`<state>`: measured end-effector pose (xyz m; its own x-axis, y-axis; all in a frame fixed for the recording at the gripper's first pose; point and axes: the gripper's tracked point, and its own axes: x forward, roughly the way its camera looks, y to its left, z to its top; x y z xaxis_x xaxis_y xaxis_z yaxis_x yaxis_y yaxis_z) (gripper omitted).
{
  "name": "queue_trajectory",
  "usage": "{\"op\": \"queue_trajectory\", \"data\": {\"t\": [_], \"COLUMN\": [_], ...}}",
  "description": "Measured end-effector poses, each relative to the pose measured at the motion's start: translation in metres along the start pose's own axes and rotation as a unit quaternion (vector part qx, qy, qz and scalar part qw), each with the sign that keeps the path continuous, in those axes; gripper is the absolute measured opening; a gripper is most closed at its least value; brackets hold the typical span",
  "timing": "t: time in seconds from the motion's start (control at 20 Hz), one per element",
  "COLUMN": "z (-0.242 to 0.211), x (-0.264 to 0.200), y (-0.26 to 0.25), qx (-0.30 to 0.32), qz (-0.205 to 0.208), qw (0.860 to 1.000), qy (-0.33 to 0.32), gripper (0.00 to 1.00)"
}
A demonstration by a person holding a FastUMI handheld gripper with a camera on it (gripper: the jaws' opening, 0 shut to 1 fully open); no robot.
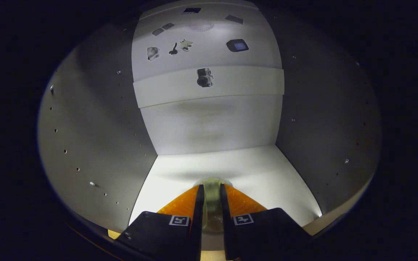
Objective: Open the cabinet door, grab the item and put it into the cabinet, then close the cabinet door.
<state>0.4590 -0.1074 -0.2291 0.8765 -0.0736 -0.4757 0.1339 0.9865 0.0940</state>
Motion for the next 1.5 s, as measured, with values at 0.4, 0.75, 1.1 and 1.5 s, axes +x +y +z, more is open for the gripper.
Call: {"op": "queue_trajectory", "data": {"t": [0.4,0.75,1.1,1.5], "z": [0.036,0.043,0.007,-0.026], "x": [-0.063,-0.194,-0.312,-0.408], "y": [0.001,0.027,0.058,0.059], "qx": [-0.033,-0.06,-0.011,0.0], "qz": [0.001,0.007,0.024,0.019], "qw": [0.997,0.986,0.978,0.969], "qy": [-0.075,-0.153,-0.206,-0.248], "gripper": [0.33,0.41,0.78,0.99]}}
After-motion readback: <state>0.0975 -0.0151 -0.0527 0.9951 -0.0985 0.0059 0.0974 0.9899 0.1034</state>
